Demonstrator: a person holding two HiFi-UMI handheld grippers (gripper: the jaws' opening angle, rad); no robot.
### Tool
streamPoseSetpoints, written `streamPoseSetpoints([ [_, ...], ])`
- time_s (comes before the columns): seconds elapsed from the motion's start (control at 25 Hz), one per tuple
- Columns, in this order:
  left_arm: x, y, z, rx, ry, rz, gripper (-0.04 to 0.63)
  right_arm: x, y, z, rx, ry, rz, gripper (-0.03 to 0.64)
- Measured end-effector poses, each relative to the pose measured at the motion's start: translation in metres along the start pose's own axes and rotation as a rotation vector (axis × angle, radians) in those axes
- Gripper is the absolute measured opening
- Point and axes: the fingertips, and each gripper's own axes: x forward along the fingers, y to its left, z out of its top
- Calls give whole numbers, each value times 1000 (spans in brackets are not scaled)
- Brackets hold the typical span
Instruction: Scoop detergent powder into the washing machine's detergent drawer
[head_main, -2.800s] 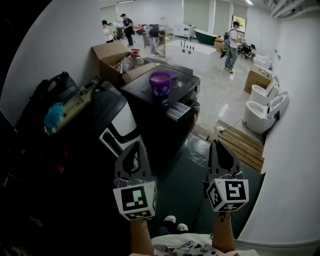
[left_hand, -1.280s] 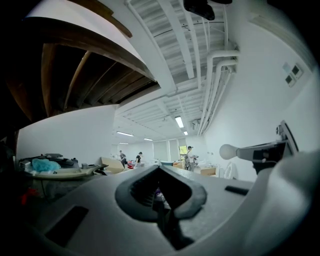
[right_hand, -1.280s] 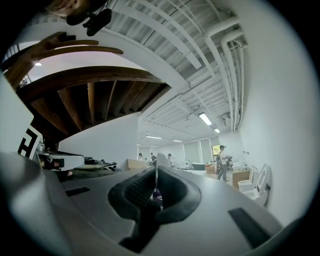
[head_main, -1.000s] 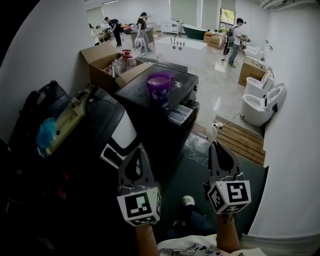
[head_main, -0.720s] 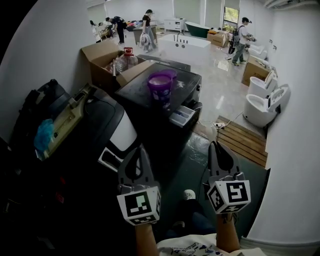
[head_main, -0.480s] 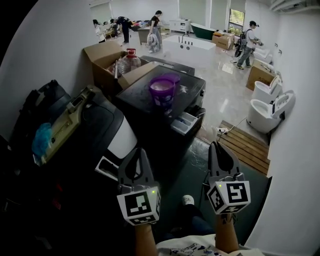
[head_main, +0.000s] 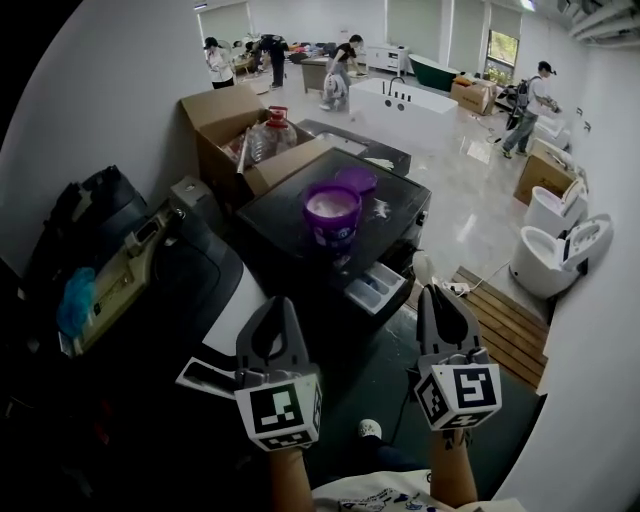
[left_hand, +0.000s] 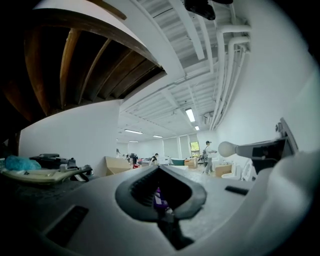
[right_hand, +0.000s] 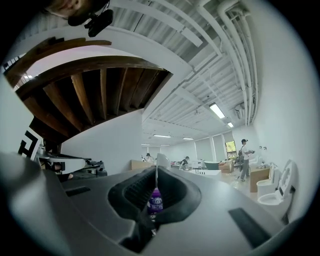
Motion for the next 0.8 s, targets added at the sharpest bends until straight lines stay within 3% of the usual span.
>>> streamPoseSetpoints([
  [0.36, 70, -3, -4, -13, 11, 86, 2, 79, -38, -9, 8, 15, 79, 23],
  [0.8, 104, 9, -20, -9, 52, 145, 2, 126, -41, -30, 9, 60, 149, 23],
])
